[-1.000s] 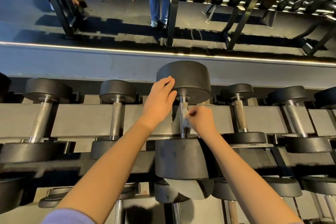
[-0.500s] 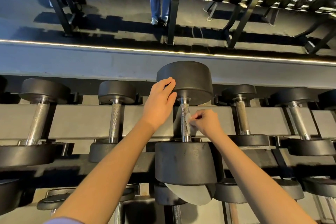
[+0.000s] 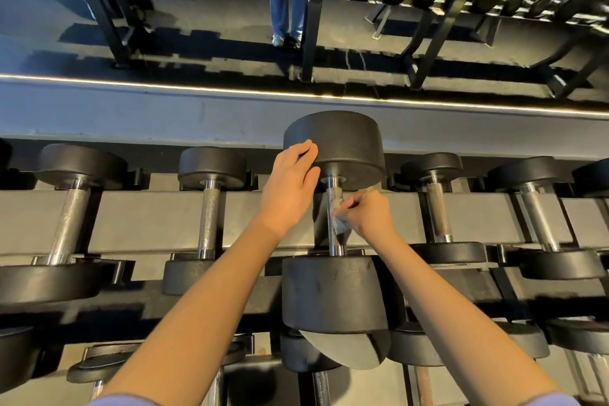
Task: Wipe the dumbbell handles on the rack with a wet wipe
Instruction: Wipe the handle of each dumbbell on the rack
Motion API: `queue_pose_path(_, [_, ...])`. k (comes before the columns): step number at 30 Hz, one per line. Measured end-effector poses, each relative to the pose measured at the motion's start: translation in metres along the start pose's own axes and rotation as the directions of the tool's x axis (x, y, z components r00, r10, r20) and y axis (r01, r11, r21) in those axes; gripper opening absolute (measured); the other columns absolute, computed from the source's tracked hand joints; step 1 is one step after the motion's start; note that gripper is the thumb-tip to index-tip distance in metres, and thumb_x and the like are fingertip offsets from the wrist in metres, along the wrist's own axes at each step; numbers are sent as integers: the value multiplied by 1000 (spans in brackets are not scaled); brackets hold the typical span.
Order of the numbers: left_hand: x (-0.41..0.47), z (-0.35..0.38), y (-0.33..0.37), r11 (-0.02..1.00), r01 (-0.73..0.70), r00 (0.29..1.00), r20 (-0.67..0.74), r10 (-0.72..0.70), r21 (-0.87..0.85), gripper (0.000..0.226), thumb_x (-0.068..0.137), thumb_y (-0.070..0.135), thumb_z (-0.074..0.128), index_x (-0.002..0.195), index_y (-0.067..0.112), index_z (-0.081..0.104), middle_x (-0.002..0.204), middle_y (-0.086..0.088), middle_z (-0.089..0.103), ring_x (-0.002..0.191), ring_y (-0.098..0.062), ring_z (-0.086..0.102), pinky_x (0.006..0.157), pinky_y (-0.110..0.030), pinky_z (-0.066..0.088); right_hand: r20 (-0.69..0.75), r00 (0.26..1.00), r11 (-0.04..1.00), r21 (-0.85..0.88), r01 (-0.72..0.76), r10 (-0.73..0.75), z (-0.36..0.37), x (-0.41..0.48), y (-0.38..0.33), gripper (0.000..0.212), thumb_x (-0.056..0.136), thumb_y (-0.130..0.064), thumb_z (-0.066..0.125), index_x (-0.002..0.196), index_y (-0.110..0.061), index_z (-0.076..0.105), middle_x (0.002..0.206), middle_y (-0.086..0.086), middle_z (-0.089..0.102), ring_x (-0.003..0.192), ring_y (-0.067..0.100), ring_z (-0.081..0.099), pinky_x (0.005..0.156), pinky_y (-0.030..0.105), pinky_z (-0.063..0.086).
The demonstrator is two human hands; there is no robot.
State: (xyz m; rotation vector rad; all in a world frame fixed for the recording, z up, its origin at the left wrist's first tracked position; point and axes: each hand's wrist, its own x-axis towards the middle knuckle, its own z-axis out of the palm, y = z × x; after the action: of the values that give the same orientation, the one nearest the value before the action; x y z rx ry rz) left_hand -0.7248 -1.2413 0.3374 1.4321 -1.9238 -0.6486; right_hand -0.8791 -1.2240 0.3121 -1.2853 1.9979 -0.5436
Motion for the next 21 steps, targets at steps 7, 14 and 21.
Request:
queue_pose_path(7, [1, -1, 1, 1000, 13, 1000, 13, -13, 3, 46, 101, 23, 42, 146, 18, 34, 149, 3, 34, 137, -10, 26, 105, -18, 21, -245, 965, 991, 69, 112, -92, 10, 9, -16, 21, 83, -15, 69, 68, -1, 69, 70, 15, 66, 64, 16, 53, 59, 20, 34])
queue_pose_path(14, [0, 0, -2, 1000, 13, 1000, 16, -13, -11, 47, 101, 24, 41, 147, 19, 33, 150, 5, 32, 138, -8, 24, 102, -17, 21, 193, 980, 996, -80, -33, 48, -7, -18, 6, 31, 75, -1, 71, 60, -18, 49, 63, -3, 50, 64, 11, 48, 54, 12, 38])
queue_pose_path(21, [0, 0, -1, 1000, 17, 1000, 26, -17, 5, 47, 101, 24, 41, 147, 21, 32, 151, 5, 30, 138, -10, 25, 100, -19, 25, -194, 973, 991, 18, 132, -126, 3, 4, -21, 24, 82, -16, 68, 61, -5, 61, 63, 5, 55, 57, 16, 47, 50, 9, 35])
